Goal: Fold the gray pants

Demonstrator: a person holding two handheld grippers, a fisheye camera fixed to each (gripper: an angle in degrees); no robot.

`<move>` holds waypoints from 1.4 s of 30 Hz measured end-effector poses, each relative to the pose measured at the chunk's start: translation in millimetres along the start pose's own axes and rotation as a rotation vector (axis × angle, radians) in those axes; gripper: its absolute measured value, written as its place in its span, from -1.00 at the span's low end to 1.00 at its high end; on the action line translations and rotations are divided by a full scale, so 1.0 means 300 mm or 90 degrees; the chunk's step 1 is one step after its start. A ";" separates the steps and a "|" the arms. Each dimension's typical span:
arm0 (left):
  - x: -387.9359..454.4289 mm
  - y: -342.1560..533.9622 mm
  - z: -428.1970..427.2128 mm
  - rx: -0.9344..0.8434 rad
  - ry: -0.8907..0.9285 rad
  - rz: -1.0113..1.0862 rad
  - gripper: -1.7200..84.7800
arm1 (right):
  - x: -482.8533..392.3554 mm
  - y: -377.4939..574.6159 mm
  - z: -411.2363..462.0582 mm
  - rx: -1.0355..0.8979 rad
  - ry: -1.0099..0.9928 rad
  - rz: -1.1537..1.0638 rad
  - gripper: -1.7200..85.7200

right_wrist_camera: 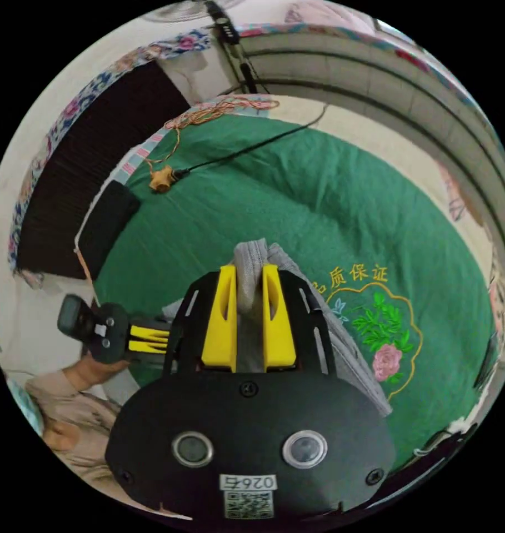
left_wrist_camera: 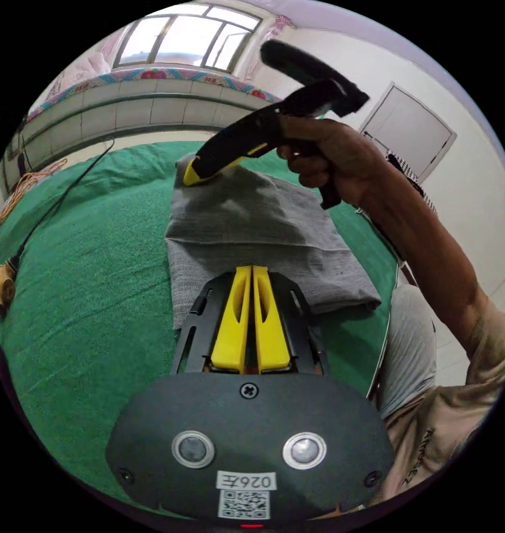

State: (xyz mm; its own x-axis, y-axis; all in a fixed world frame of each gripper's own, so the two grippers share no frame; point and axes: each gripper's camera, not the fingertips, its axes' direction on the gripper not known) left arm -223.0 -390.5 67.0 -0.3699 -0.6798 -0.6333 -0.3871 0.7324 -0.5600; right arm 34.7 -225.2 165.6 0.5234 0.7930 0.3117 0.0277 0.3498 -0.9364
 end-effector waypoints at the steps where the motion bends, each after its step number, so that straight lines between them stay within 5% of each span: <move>1: -0.023 0.009 -0.004 0.008 0.026 -0.029 -0.98 | -0.045 0.033 -0.039 0.036 0.049 -0.035 -0.90; 8: -0.025 0.027 -0.011 0.012 0.007 -0.037 -0.98 | 0.048 0.019 -0.114 0.140 0.084 0.126 -0.97; 11: -0.055 0.025 -0.038 0.003 0.040 -0.077 -0.98 | 0.003 0.111 -0.222 0.186 0.058 0.073 -0.98; 18: -0.062 0.018 -0.152 0.227 0.007 -0.004 -0.98 | -0.116 0.651 -0.238 0.169 0.233 0.069 -0.98; 20: -0.068 -0.038 -0.036 0.089 -0.060 0.041 -0.98 | -0.058 0.764 -0.090 0.044 0.282 0.083 -0.98; 21: -0.103 -0.078 0.038 -0.016 -0.045 0.009 -0.98 | -0.058 0.794 -0.084 0.082 0.289 0.076 -0.98; 24: -0.171 -0.071 -0.001 -0.003 0.042 -0.056 -0.98 | -0.068 0.805 -0.157 0.075 0.312 0.051 -0.98; 31: -0.222 -0.032 -0.151 0.182 0.050 -0.079 -0.85 | 0.131 1.014 -0.513 0.277 0.130 0.211 -0.97; 36: -0.284 -0.072 -0.038 0.091 0.085 -0.105 -0.55 | 0.361 1.241 -0.685 0.332 0.053 0.358 -0.86; 38: -0.291 -0.089 0.061 0.000 0.148 -0.101 -0.53 | 0.461 1.292 -0.685 0.305 -0.046 0.384 -0.84; 42: -0.222 -0.103 0.105 -0.003 0.111 -0.034 -0.41 | 0.553 1.285 -0.617 0.245 -0.249 0.376 -0.80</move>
State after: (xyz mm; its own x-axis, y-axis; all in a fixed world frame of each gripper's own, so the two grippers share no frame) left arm -159.9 -366.8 109.7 -0.4901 -0.7139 -0.5002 -0.4143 0.6956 -0.5869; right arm 289.7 -51.0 -173.5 0.0218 0.9929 -0.1169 -0.4929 -0.0910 -0.8653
